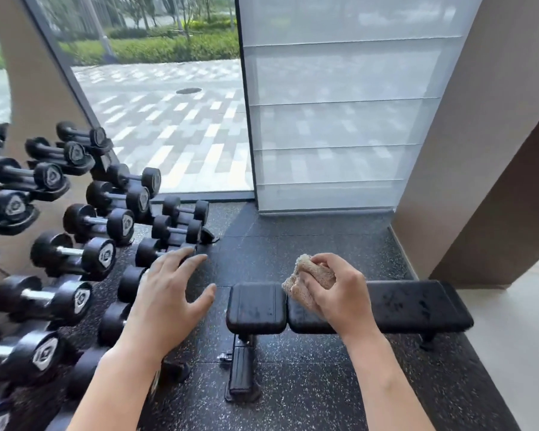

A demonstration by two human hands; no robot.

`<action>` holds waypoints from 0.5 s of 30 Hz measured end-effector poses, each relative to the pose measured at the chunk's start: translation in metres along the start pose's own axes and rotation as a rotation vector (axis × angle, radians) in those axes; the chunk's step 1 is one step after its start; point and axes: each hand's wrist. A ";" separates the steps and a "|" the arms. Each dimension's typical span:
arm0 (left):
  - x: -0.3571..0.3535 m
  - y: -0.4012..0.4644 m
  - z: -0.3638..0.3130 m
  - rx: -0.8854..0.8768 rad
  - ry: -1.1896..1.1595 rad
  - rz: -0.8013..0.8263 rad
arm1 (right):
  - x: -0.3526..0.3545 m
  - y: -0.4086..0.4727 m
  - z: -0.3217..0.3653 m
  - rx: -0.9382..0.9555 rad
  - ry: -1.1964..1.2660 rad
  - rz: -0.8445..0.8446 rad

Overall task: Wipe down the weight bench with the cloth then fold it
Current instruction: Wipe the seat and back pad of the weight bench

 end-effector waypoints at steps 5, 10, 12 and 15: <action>0.009 0.027 0.019 0.015 0.000 -0.040 | -0.026 0.038 0.011 0.055 0.027 0.019; -0.001 0.057 0.048 0.019 -0.022 -0.036 | -0.056 0.066 0.013 0.053 0.013 0.024; -0.008 0.073 0.061 0.012 -0.041 -0.028 | -0.070 0.077 0.012 0.041 0.005 0.028; -0.017 0.104 0.083 -0.018 -0.081 0.005 | -0.090 0.095 0.015 0.019 -0.035 0.005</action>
Point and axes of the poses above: each hand's wrist, its own y-axis towards the middle knuckle, its own x-axis out of the back of the hand, z = x × y, and after that the axes turned 1 degree about -z, right-handed
